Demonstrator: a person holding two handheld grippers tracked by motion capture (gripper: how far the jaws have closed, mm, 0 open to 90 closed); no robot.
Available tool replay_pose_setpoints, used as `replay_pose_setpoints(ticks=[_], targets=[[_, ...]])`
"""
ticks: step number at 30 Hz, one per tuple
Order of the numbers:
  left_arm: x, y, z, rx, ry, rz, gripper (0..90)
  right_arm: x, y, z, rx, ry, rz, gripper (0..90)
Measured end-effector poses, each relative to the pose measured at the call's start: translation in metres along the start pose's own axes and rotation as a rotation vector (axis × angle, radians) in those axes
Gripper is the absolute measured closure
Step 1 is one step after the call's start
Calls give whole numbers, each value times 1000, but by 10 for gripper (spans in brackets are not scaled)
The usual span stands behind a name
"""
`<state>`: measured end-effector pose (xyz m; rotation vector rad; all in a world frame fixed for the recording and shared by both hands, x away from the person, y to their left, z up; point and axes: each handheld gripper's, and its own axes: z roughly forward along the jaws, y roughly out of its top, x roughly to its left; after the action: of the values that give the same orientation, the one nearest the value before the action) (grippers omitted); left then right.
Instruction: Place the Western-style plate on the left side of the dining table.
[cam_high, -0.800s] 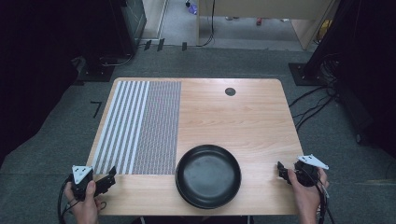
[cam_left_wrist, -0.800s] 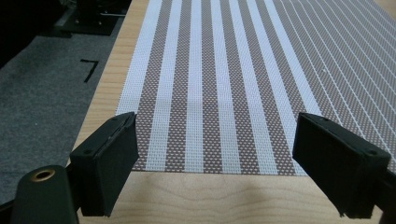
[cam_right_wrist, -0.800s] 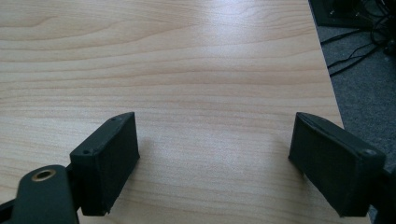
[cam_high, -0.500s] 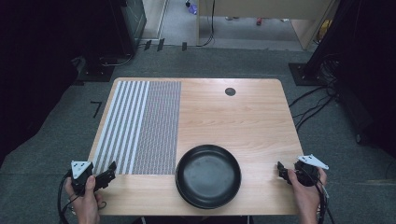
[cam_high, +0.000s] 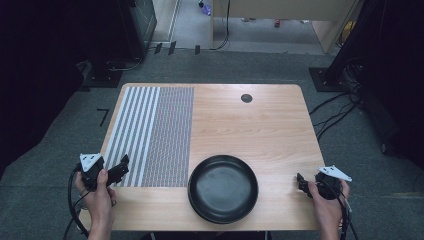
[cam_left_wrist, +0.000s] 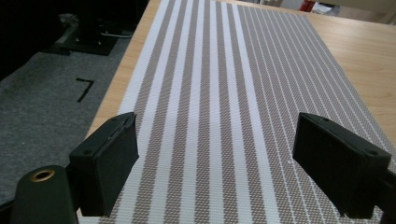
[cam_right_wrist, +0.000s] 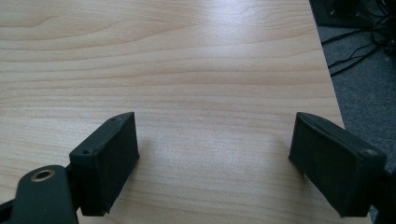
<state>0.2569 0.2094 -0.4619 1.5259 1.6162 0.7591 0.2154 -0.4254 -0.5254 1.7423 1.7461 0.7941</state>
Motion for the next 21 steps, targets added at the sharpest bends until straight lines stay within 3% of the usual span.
replay_pose_setpoints(ticks=[3, 6, 12, 21], targets=[[-7, -4, 3, 13, -24, 15, 144, 0, 0, 0, -1, 4, -7, 147], [-16, -5, 2, 21, -90, -20, 144, 0, 0, 0, -2, 4, -7, 147], [-42, -5, 2, 29, -150, 41, 144, 1, 0, 0, -2, 1, -4, 146], [-73, -11, 1, 50, -232, 84, 144, 7, -1, -3, 2, -17, 16, 147]])
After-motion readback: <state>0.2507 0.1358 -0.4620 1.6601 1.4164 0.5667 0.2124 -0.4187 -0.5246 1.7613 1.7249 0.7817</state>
